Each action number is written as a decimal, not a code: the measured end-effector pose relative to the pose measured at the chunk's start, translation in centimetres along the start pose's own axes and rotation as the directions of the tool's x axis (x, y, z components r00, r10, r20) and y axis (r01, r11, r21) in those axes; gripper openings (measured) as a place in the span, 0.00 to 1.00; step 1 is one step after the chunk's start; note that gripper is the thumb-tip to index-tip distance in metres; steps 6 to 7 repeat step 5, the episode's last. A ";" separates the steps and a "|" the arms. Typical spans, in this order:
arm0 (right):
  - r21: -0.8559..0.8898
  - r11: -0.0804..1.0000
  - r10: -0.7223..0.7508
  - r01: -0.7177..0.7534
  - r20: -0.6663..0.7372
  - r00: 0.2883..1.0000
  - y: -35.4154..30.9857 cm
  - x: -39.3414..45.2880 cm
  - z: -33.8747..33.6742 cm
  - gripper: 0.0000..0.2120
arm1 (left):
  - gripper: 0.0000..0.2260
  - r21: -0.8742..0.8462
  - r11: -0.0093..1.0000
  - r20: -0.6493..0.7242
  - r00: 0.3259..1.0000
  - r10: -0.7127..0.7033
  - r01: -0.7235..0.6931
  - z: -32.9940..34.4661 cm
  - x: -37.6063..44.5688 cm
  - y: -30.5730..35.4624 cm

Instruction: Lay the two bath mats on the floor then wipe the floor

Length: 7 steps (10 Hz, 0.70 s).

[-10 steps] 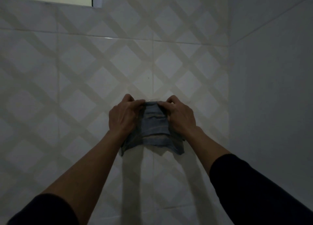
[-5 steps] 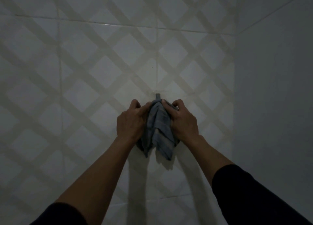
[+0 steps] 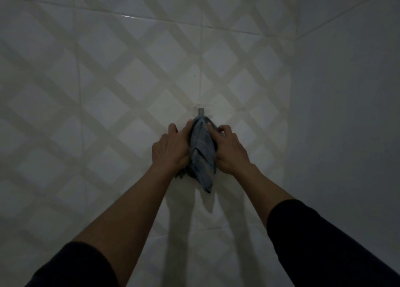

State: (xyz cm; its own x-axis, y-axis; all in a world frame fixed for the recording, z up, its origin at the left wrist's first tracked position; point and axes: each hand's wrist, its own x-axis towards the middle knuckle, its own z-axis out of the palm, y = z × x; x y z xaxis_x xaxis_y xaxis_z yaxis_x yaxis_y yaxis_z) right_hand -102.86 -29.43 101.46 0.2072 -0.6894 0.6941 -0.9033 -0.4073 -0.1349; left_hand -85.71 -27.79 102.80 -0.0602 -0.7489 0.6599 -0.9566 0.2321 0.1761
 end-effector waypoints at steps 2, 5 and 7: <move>-0.083 0.995 0.066 -0.050 0.210 0.975 -1.0 -2.5 -2.8 0.36 | 0.35 0.019 0.999 0.167 0.984 -0.054 0.051 -2.1 -1.8 0.1; -0.026 0.997 0.074 -0.069 0.242 0.967 -1.5 -9.6 -9.6 0.38 | 0.33 -0.096 0.991 0.136 0.988 -0.079 0.092 -6.8 -7.8 4.5; -0.026 0.997 0.074 -0.069 0.242 0.967 -1.5 -9.6 -9.6 0.38 | 0.33 -0.096 0.991 0.136 0.988 -0.079 0.092 -6.8 -7.8 4.5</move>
